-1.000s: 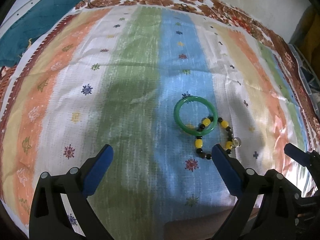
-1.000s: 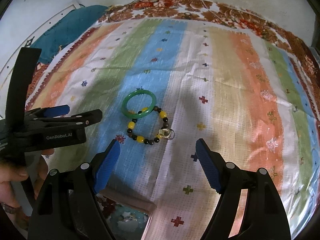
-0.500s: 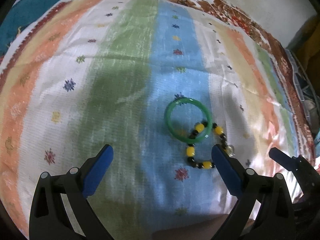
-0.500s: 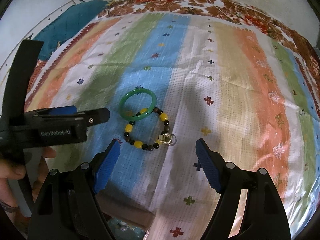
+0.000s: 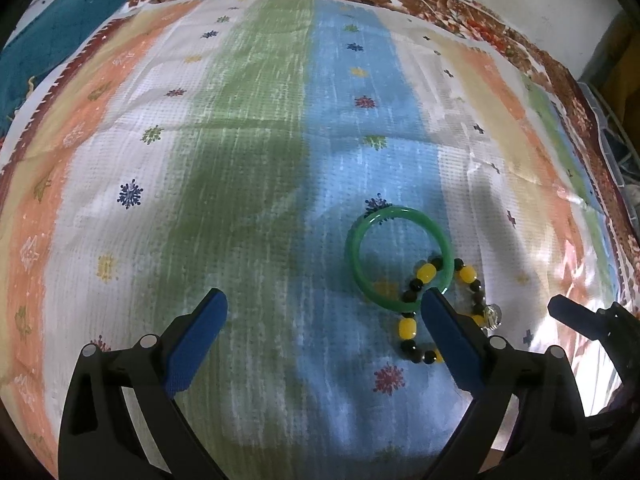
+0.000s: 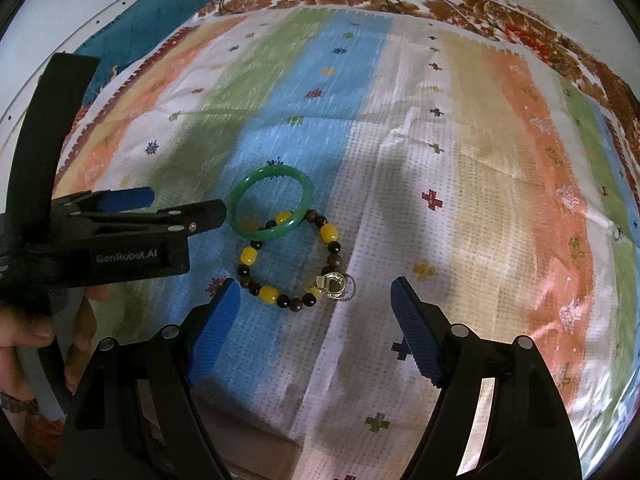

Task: Organize jewelry
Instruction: 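Move both open tools toward the green jade bangle and yellow-black bracelet, then grasp the green jade bangle rim with the left tool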

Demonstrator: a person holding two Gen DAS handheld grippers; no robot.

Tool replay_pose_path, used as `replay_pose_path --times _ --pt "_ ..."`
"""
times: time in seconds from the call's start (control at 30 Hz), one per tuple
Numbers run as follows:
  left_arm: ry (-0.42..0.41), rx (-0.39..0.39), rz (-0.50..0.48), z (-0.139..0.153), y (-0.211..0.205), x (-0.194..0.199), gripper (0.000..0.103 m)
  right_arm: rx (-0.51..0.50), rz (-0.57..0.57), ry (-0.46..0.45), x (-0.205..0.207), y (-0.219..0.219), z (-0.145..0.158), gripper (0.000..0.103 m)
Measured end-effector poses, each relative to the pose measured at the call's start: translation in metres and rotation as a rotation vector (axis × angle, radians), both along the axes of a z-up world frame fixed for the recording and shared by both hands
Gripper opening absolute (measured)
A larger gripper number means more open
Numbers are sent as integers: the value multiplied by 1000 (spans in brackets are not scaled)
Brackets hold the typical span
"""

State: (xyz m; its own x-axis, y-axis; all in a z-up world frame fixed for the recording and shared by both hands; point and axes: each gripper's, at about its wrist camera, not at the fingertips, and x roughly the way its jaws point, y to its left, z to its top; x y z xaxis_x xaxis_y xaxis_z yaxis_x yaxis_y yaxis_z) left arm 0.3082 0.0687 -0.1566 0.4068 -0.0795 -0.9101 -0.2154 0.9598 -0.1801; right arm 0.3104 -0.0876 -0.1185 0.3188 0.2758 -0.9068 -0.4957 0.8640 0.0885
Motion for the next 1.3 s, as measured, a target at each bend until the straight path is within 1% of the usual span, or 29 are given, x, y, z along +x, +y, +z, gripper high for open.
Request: replay_pose_path --times 0.03,0.17,0.27,0.33,0.43,0.47,0.5,0.53,0.57,0.67,0.77,0.87,0.93,1.03,1.07,1.1,1.13,1.23,1.3 --pt "1 -8 -8 -1 0 1 87 7 0 7 1 0 0 75" --pt "2 -11 -28 -4 -4 5 83 9 -4 12 5 0 -1 74" --pt "6 -5 -41 -7 -7 8 79 -3 0 25 7 3 -6 67" --pt "11 -5 -51 -8 -7 11 76 -15 4 22 8 5 -10 65" --pt "16 -26 -86 -10 -5 15 76 -19 -5 29 14 3 -14 61" --pt "15 -24 -85 -11 -4 16 76 -18 -10 33 17 1 -15 59" --pt "16 -23 -74 -12 -1 17 74 -19 -10 36 18 1 -16 57" --pt "22 -31 -68 -15 1 18 70 -24 -7 36 19 1 -17 56" --pt "29 -43 -69 -17 1 19 68 -29 -4 36 20 2 -18 55" --pt "29 -41 -72 -20 0 19 68 -47 14 40 20 6 -24 49" --pt "23 -30 -86 -21 -3 19 67 -61 30 46 21 11 -27 41" --pt "23 -26 -89 -21 -1 20 62 -66 37 46 20 14 -27 37" --pt "23 -21 -85 -22 0 21 55 -68 43 48 19 14 -28 34" --pt "24 -13 -82 -22 1 20 51 -71 46 53 19 13 -29 30" --pt "25 -3 -87 -22 0 20 49 -72 44 52 19 13 -29 27" --pt "24 7 -90 -22 0 20 45 -73 42 51 19 12 -29 23" --pt "24 8 -85 -23 2 20 41 -73 42 54 19 12 -29 21" --pt "26 5 -75 -23 5 19 37 -73 45 63 18 11 -30 20" --pt "26 4 -72 -23 6 19 36 -79 49 68 18 11 -31 16"
